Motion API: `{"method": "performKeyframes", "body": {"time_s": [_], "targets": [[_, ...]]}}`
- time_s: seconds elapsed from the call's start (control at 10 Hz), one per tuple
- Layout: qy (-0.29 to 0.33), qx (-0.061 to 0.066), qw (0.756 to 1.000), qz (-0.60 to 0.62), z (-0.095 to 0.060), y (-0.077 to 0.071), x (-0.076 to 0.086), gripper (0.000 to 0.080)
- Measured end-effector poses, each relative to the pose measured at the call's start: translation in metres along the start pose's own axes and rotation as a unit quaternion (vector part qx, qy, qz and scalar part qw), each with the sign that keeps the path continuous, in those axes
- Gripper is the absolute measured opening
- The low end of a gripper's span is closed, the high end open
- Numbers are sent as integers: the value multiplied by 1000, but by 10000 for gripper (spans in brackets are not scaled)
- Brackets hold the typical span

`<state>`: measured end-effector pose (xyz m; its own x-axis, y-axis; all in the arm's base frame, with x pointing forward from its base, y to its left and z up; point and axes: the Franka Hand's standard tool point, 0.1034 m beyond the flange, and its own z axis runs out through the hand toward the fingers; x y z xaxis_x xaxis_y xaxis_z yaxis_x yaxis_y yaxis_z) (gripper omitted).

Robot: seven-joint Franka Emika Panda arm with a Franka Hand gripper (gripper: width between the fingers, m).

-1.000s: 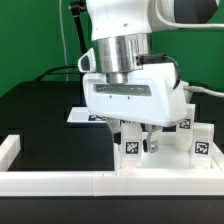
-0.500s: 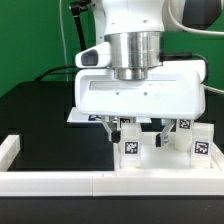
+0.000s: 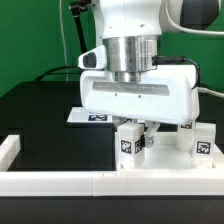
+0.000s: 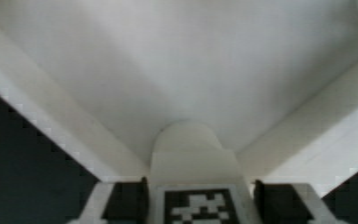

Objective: Assemble square table

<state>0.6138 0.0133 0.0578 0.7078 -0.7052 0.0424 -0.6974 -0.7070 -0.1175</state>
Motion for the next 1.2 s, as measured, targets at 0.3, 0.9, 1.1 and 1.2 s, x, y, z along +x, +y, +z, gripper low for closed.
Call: {"method": "performKeyframes", "body": {"time_s": [0.3,0.9,1.1,1.2], "targets": [[-6,-5,988,153,0,-3,-3,283],[-34,-30,844,535,4,-15,6,284],[-35,-31,854,519,5,-15,6,337],[-33,-29,871,490,3,-16,6,337]]}}
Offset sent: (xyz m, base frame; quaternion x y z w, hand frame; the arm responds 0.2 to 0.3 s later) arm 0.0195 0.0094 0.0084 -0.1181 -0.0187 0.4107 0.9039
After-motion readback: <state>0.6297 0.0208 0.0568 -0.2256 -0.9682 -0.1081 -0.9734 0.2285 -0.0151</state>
